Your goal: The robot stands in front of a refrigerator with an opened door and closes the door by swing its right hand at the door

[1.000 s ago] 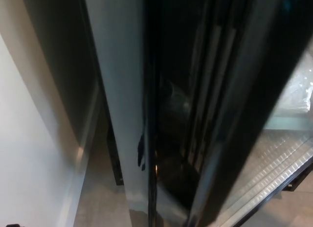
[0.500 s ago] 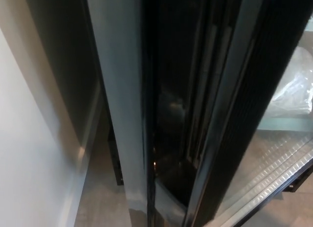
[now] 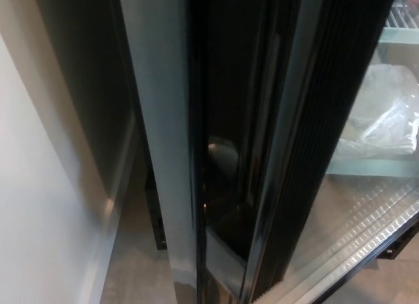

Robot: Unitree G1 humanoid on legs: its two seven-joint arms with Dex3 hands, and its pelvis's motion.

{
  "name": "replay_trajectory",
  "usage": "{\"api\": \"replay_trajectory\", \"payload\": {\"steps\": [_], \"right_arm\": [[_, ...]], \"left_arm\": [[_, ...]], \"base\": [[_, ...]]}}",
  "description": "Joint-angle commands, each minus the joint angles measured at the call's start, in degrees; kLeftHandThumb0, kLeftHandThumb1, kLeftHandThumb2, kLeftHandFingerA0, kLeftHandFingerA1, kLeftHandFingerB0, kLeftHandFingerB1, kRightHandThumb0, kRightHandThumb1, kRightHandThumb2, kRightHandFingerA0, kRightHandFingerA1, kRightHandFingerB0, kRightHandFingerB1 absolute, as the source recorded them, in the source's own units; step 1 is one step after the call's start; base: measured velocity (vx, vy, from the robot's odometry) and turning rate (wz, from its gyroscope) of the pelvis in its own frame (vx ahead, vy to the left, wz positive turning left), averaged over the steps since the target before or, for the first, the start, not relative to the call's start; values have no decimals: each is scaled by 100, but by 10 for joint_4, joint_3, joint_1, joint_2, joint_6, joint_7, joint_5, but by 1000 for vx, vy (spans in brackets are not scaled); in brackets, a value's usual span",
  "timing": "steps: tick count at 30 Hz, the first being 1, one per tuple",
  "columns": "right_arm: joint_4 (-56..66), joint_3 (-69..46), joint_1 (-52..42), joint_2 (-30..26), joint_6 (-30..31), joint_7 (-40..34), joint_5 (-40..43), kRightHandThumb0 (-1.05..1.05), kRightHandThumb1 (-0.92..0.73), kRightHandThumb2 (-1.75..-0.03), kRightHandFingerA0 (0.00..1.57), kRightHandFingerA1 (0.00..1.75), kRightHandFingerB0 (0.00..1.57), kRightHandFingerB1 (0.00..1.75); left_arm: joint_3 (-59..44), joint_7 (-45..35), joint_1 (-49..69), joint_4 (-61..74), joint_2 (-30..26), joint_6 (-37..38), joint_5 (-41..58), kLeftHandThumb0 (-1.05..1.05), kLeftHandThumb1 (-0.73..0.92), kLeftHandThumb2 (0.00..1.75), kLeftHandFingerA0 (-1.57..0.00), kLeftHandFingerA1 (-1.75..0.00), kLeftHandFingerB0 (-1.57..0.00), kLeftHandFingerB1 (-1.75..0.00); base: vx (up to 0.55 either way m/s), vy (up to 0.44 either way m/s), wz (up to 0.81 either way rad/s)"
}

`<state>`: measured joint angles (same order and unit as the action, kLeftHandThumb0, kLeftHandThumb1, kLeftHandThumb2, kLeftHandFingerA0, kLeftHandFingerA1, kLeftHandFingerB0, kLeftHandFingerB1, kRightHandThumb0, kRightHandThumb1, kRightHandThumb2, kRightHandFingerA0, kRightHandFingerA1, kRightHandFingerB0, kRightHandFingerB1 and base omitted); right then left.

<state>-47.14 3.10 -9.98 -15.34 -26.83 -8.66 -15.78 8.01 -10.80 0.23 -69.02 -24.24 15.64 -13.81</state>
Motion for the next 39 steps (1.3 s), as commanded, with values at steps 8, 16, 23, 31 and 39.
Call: {"api": "replay_trajectory", "payload": {"steps": [8,16,23,31,39], "right_arm": [[809,-142,-243,126,-188,-77,25,-67,-81,-65,10,28,15,29],[1030,-145,-210,208,-149,-86,-13,-74,-58,-95,7,49,13,46],[1071,-82,-151,220,-140,-66,-12,-92,-49,-96,9,42,15,44],[1071,-29,-25,260,-75,-37,-76,-59,-54,-91,17,51,26,52],[960,-115,250,191,-64,-133,-345,-43,-73,-63,34,48,28,42]], "left_arm": [[0,15,14,-9,-15,18,-7,-57,86,67,-34,-33,-28,-31],[-3,14,20,-16,-15,20,-3,-57,86,66,-34,-33,-27,-30],[-11,-3,30,-17,-16,20,7,-60,85,66,-32,-33,-26,-30],[-8,-5,26,-16,-17,13,5,-60,86,66,-31,-32,-25,-29],[-9,-6,27,-13,-19,23,5,-61,86,66,-31,-32,-25,-30]], "base": [[0,0,0],[0,0,0],[0,0,0],[0,0,0],[0,0,0]]}}
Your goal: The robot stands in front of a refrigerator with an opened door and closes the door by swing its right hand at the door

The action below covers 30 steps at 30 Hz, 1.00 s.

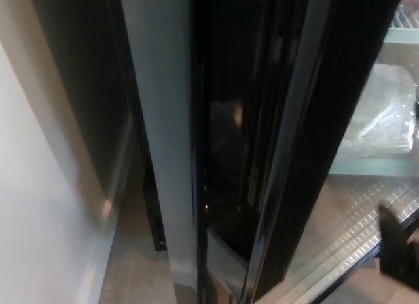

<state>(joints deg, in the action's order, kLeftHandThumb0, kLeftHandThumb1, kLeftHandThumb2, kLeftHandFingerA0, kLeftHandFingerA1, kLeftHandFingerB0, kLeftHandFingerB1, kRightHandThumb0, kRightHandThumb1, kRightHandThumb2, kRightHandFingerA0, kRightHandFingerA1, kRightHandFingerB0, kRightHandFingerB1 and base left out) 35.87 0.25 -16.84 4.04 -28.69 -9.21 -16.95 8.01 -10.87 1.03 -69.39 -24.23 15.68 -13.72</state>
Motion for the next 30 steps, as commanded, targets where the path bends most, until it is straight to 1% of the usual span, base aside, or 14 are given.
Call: {"api": "replay_trajectory", "payload": {"steps": [1,2,3,4,5,14,15,16,18,19,23,26,29,30], "right_arm": [[149,-49,244,7,-37,-64,-297,-72,-68,-60,6,30,18,28],[163,-20,189,13,-30,-17,-269,-72,-68,-60,6,30,18,28],[184,-21,144,0,-25,33,-268,-76,-55,-89,5,36,15,43],[187,-26,109,-31,-18,81,-274,-86,-67,-95,0,1,10,16],[178,-24,102,-43,-14,93,-274,-86,-67,-95,0,1,10,16],[-80,81,253,-74,39,57,-391,-74,-74,-105,0,14,1,19],[-91,84,261,-76,45,59,-395,-74,-74,-105,0,14,1,19],[-130,92,285,-81,58,56,-406,-68,-89,-65,0,19,6,22],[-181,103,317,-89,75,49,-420,-68,-89,-65,0,19,6,22],[-211,109,333,-93,85,47,-425,-71,-71,-103,0,21,5,27],[-367,140,413,-112,147,46,-454,-67,-87,-68,0,16,7,22],[-474,161,466,-122,178,40,-462,-68,-90,-66,0,17,7,23],[-613,184,538,-127,219,34,-458,-69,-69,-100,0,23,5,28],[-652,190,562,-130,230,37,-457,-70,-88,-68,3,20,9,23]], "left_arm": [[-8,-6,19,-10,-19,19,4,-61,86,66,-31,-32,-24,-29],[-8,-6,18,-10,-19,17,3,-61,86,66,-31,-32,-24,-29],[-9,-8,18,-9,-19,16,6,-59,86,66,-30,-32,-25,-30],[-10,-8,17,-8,-19,14,6,-60,86,66,-31,-32,-26,-30],[-9,-7,16,-8,-19,13,5,-60,86,66,-31,-32,-26,-30],[-7,-2,6,-9,-18,10,1,-61,85,66,-31,-32,-25,-30],[-7,-2,6,-8,-19,10,2,-61,85,66,-31,-32,-25,-30],[-7,-1,6,-7,-19,10,2,-60,85,66,-31,-32,-25,-30],[-7,0,5,-6,-20,8,2,-60,85,66,-31,-32,-25,-30],[-7,-1,6,-3,-21,9,2,-60,86,66,-31,-32,-25,-30],[-8,-4,11,0,-19,11,4,-59,85,66,-30,-32,-24,-29],[-7,-7,11,2,-20,10,3,-60,85,66,-30,-32,-25,-29],[-7,-5,10,1,-18,8,3,-60,85,66,-31,-32,-25,-29],[-5,-4,8,0,-18,8,1,-60,86,66,-30,-32,-24,-29]], "base": [[0,0,0],[0,0,0],[0,0,0],[0,0,0],[5,-2,8],[0,0,0],[0,0,0],[0,0,0],[0,0,0],[0,0,0],[0,0,0],[0,0,0],[0,0,0],[0,0,0]]}}
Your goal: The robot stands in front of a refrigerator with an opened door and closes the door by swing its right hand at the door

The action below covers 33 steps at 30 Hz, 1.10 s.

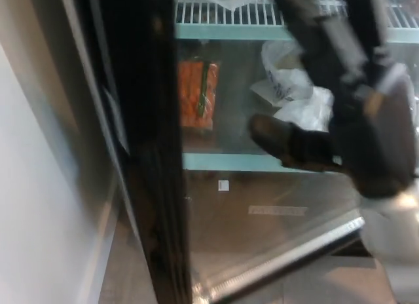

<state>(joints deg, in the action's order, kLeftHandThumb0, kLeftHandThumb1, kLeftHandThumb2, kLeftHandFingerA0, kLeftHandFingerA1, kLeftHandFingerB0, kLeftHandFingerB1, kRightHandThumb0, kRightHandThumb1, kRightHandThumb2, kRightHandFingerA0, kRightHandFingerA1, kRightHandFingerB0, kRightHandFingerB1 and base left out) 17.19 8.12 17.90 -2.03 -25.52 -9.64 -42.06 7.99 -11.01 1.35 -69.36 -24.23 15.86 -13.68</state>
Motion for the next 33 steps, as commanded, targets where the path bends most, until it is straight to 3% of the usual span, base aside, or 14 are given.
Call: {"api": "replay_trajectory", "payload": {"steps": [1,3,8,17,19,20,26,29,30,31,32,33], "right_arm": [[-487,115,228,-71,205,43,-205,-70,-88,-68,3,20,9,23],[-563,126,274,-75,226,41,-201,-68,-89,-69,3,19,9,23],[-617,138,303,-80,233,30,-188,-72,-90,-69,6,20,11,23],[-624,159,290,-95,222,19,-167,-70,-89,-69,5,19,12,23],[-630,165,286,-99,219,5,-163,-74,-81,-72,6,19,13,24],[-628,166,285,-102,219,7,-161,-76,-72,-104,0,24,15,32],[-607,189,260,-128,204,-17,-151,-75,-72,-105,0,28,15,36],[-581,199,232,-146,199,-24,-143,-73,-71,-105,0,27,15,35],[-567,198,215,-151,195,-20,-137,-69,-89,-69,3,18,10,23],[-550,196,195,-156,192,-16,-128,-69,-89,-69,3,18,10,23],[-533,191,171,-162,185,-13,-117,-75,-72,-104,0,25,14,33],[-522,188,155,-165,181,-11,-110,-75,-72,-104,0,25,14,33]], "left_arm": [[-4,-3,3,-1,-17,6,0,-60,86,66,-30,-32,-24,-29],[-2,-3,1,-2,-18,9,-2,-60,86,66,-30,-32,-24,-29],[0,0,-2,-4,-21,10,-6,-60,86,66,-31,-32,-25,-30],[-1,-6,4,-4,-19,12,-3,-60,85,66,-31,-32,-25,-30],[-4,-10,3,-7,-18,9,0,-59,86,66,-30,-32,-25,-30],[-4,-11,2,-7,-19,10,0,-59,86,66,-31,-32,-26,-30],[-1,-12,-4,-9,-20,7,-4,-60,86,66,-31,-32,-25,-30],[1,-10,-6,-6,-21,9,-6,-59,86,66,-32,-32,-26,-30],[2,-10,-6,-4,-21,10,-7,-59,86,66,-33,-32,-26,-30],[3,-11,-5,-3,-22,10,-7,-59,86,66,-33,-32,-26,-30],[4,-10,-5,-2,-23,10,-8,-59,86,66,-32,-32,-26,-30],[4,-10,-5,-2,-23,9,-8,-59,86,66,-32,-32,-26,-30]], "base": [[0,0,0],[0,0,0],[0,0,0],[0,0,0],[0,0,0],[0,0,0],[0,0,0],[0,0,0],[0,0,0],[0,0,0],[0,0,0],[0,0,0]]}}
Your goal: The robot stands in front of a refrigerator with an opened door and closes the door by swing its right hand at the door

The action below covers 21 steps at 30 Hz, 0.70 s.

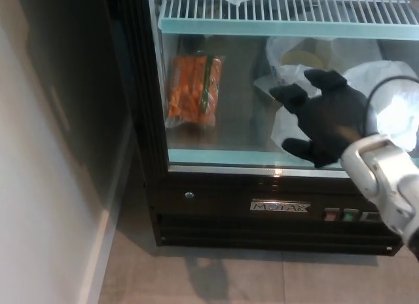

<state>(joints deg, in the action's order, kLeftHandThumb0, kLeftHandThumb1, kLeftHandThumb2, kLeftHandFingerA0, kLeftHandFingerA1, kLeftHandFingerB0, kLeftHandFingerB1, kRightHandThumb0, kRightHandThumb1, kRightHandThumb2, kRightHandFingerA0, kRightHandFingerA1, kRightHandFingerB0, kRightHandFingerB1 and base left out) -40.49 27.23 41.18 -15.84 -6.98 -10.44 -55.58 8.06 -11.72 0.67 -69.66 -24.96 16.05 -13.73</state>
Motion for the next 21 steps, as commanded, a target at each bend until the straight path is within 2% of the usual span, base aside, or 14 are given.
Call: {"api": "replay_trajectory", "payload": {"steps": [1,2,3,5,6,7,9,10,18,19,21], "right_arm": [[74,-7,-106,-33,-8,-7,32,-75,-72,-102,0,27,12,34],[94,-11,-135,-39,-11,-11,38,-75,-72,-102,0,27,12,34],[110,-15,-156,-43,-15,-11,43,-67,-88,-65,7,26,14,27],[126,-19,-176,-47,-18,-10,49,-67,-88,-65,7,26,14,27],[160,-29,-227,-58,-28,-14,63,-72,-71,-95,7,34,11,39],[184,-33,-275,-68,-39,-24,69,-34,-56,-110,1,50,0,46],[203,-34,-317,-78,-50,-34,70,-34,-56,-110,1,50,0,46],[218,-33,-356,-87,-58,-40,70,-66,-84,-65,15,29,22,29],[180,-40,-475,-105,-96,-77,89,-64,-85,-66,19,29,23,29],[150,-46,-496,-101,-69,-54,100,-62,-85,-66,22,29,27,30],[133,-52,-510,-97,-53,-38,110,-62,-84,-66,23,29,29,31]], "left_arm": [[3,-3,1,1,-16,7,-7,-59,85,66,-33,-33,-27,-30],[3,-3,1,1,-16,6,-7,-59,85,66,-33,-33,-27,-30],[5,-1,0,0,-16,5,-8,-60,86,66,-32,-32,-26,-30],[6,2,-1,-1,-15,3,-10,-60,86,66,-32,-32,-26,-30],[6,0,-3,-2,-14,4,-10,-60,87,66,-34,-33,-27,-30],[6,-3,-4,-2,-14,3,-9,-59,85,66,-33,-33,-26,-30],[5,-6,-5,0,-15,2,-8,-59,85,66,-33,-33,-26,-30],[10,-5,-6,0,-17,1,-13,-59,86,66,-33,-33,-26,-30],[24,10,-9,3,-23,3,-31,-57,89,67,-37,-34,-29,-31],[25,11,-8,1,-21,2,-30,-58,89,67,-36,-34,-28,-31],[27,13,-7,0,-19,2,-30,-58,89,67,-36,-34,-28,-31]], "base": [[0,0,0],[0,0,0],[0,0,0],[0,0,0],[0,0,0],[0,0,0],[0,0,0],[0,0,0],[0,0,0],[0,0,0],[0,0,0]]}}
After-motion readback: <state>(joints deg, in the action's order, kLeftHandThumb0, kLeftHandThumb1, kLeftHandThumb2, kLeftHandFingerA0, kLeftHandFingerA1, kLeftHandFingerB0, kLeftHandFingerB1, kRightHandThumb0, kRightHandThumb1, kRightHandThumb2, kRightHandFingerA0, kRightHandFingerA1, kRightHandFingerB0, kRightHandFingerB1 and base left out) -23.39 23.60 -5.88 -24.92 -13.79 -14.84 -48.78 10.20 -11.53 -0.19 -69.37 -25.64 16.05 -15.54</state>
